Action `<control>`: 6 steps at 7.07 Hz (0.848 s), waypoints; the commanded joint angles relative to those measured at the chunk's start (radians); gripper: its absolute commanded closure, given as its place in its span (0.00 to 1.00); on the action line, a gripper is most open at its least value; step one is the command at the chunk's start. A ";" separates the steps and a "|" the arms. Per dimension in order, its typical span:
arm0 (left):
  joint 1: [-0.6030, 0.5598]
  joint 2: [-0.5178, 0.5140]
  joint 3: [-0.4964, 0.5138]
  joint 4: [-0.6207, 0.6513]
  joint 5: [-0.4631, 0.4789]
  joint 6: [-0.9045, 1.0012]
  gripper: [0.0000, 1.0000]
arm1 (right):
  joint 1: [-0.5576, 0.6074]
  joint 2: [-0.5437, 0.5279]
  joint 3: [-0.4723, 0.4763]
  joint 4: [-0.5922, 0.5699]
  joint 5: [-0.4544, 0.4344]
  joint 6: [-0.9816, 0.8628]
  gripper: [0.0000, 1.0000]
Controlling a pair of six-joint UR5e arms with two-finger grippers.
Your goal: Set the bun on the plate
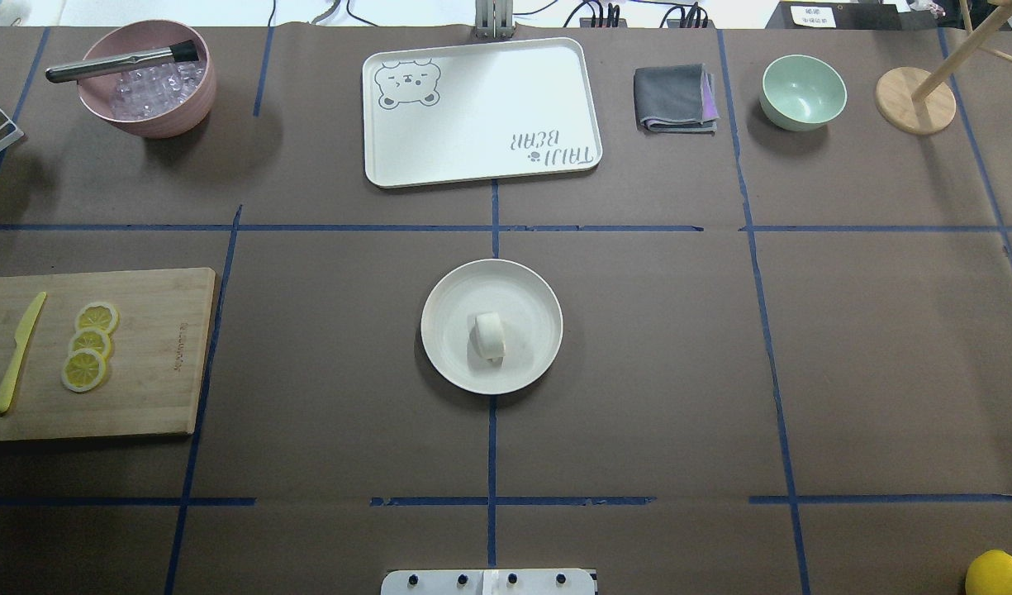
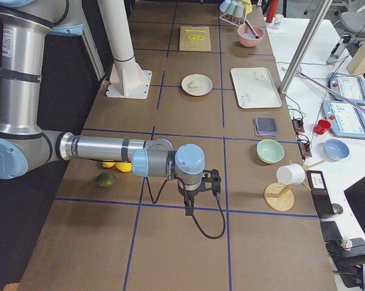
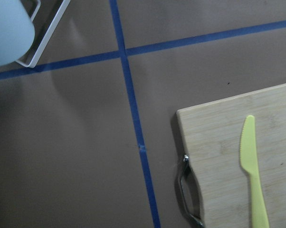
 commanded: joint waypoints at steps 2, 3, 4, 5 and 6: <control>-0.013 -0.009 0.022 0.001 0.050 0.003 0.00 | -0.002 0.000 -0.002 0.000 0.000 0.001 0.01; -0.014 -0.006 0.020 0.001 0.052 0.003 0.00 | -0.002 0.000 -0.002 0.000 0.000 0.001 0.01; -0.014 -0.005 0.019 0.001 0.052 0.000 0.00 | 0.000 0.000 -0.002 0.000 0.000 0.001 0.01; -0.014 -0.005 0.022 0.001 0.052 0.000 0.00 | -0.002 0.000 -0.002 0.000 0.000 0.001 0.01; -0.014 -0.005 0.022 0.001 0.052 0.000 0.00 | -0.002 0.000 -0.002 0.000 0.000 0.001 0.01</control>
